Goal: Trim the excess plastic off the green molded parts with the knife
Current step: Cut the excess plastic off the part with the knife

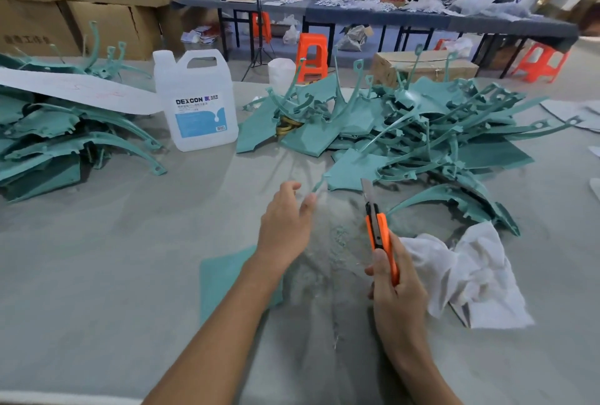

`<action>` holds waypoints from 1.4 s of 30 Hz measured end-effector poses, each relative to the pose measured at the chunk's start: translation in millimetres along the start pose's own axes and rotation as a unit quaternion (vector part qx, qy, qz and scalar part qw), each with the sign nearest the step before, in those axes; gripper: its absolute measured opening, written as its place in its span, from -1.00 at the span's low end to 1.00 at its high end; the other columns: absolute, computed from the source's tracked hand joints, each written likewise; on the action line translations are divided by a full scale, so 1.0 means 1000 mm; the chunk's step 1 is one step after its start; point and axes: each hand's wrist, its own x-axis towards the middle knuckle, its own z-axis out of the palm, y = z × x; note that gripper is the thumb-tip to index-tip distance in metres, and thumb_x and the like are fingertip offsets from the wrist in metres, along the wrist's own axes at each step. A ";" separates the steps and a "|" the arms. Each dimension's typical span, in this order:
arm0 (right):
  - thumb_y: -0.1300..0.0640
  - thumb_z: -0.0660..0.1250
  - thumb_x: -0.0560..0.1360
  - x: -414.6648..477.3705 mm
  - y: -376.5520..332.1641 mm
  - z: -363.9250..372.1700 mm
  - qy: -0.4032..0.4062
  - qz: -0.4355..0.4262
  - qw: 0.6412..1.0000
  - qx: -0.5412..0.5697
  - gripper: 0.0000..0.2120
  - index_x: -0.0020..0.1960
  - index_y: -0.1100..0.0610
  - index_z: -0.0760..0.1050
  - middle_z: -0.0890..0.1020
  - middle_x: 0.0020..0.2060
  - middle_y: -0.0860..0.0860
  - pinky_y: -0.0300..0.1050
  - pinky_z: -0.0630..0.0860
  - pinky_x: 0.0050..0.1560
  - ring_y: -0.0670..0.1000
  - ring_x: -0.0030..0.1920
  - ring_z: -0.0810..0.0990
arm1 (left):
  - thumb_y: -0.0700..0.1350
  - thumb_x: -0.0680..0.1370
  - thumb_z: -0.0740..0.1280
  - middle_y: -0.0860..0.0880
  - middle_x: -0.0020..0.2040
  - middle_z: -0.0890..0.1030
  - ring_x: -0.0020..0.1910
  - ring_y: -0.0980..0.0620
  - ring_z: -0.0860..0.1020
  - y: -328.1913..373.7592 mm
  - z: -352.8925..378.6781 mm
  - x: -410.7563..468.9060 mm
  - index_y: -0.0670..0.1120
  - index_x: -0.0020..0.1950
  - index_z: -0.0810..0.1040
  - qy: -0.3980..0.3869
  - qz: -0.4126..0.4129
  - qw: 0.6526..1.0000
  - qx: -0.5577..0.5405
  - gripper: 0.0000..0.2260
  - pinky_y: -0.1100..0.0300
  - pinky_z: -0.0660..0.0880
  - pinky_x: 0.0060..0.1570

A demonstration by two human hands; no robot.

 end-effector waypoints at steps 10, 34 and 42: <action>-0.34 0.11 0.57 0.000 -0.005 0.002 -0.016 0.006 1.000 -0.011 -0.63 0.37 -0.45 0.33 0.69 0.06 -0.16 -0.10 0.58 0.06 -0.09 0.07 0.67 | 0.11 0.72 -0.08 -0.10 -0.23 0.51 -0.19 -0.22 0.48 -0.020 0.016 0.011 -0.04 -0.06 0.27 -0.040 0.038 0.984 0.170 -0.69 -0.05 0.43 -0.18; -0.10 0.21 0.65 0.035 -0.020 0.042 -0.142 -0.032 0.975 -0.169 -0.59 0.48 -0.12 0.42 0.64 0.22 -0.02 0.10 0.55 0.08 0.12 0.16 0.62 | 0.07 0.72 -0.05 -0.19 0.11 0.58 0.04 -0.20 0.51 -0.058 -0.003 0.049 -0.04 -0.04 0.38 -0.198 -0.004 0.942 0.270 -0.68 0.00 0.43 0.04; -0.02 0.23 0.66 0.036 -0.022 0.042 -0.090 0.008 0.986 -0.138 -0.60 0.49 -0.10 0.42 0.66 0.15 0.07 0.05 0.50 0.00 0.18 0.12 0.62 | 0.10 0.72 -0.06 -0.19 0.08 0.58 0.00 -0.21 0.51 -0.058 -0.004 0.045 -0.02 -0.07 0.35 -0.189 0.005 0.948 0.255 -0.68 -0.02 0.45 0.05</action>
